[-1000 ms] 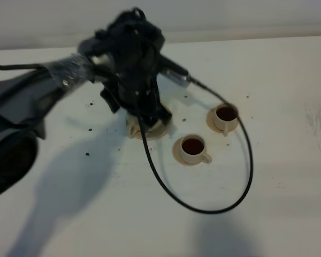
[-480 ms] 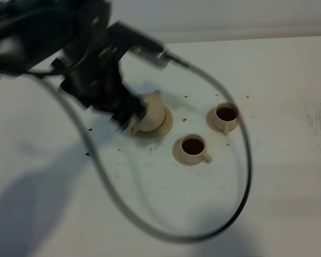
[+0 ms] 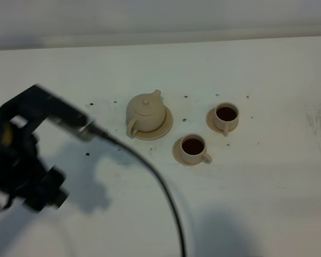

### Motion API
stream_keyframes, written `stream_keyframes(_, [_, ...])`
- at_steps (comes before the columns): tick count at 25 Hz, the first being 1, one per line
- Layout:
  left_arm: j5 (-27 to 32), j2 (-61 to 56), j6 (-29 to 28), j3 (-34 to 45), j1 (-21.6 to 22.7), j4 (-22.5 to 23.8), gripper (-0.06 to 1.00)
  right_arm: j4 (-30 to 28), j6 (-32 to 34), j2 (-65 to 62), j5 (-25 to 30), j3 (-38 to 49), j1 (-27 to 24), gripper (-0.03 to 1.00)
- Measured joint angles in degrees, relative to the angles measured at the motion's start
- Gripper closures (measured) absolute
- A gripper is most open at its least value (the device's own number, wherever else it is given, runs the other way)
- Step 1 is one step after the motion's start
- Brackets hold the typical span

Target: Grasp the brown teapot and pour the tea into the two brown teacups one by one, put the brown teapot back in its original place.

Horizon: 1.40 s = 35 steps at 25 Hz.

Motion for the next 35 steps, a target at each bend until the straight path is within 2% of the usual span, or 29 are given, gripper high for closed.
stream_keyframes(7, [-0.44, -15.09, -4.47, 12.89, 0.0, -0.06, 0.22, 0.0, 0.0, 0.0, 0.0, 0.0, 0.0, 0.73])
stream_keyframes(12, [-8.11, -21.68, -5.16, 21.17, 0.0, -0.06, 0.22, 0.0, 0.0, 0.0, 0.0, 0.0, 0.0, 0.73])
stream_keyframes(16, [-8.84, -25.94, -5.12, 25.85, 2.46, -1.29, 0.22, 0.0, 0.0, 0.0, 0.0, 0.0, 0.0, 0.73])
stream_keyframes(22, [-8.76, -33.66, -1.14, 26.66, 11.69, -2.81, 0.22, 0.0, 0.0, 0.0, 0.0, 0.0, 0.0, 0.73])
stream_keyframes(31, [-8.66, -47.57, 0.37, 26.78, 33.05, -4.34, 0.22, 0.0, 0.0, 0.0, 0.0, 0.0, 0.0, 0.73])
stream_keyframes(35, [-8.6, -51.49, 0.42, 26.88, 38.58, -4.4, 0.22, 0.0, 0.0, 0.0, 0.0, 0.0, 0.0, 0.73])
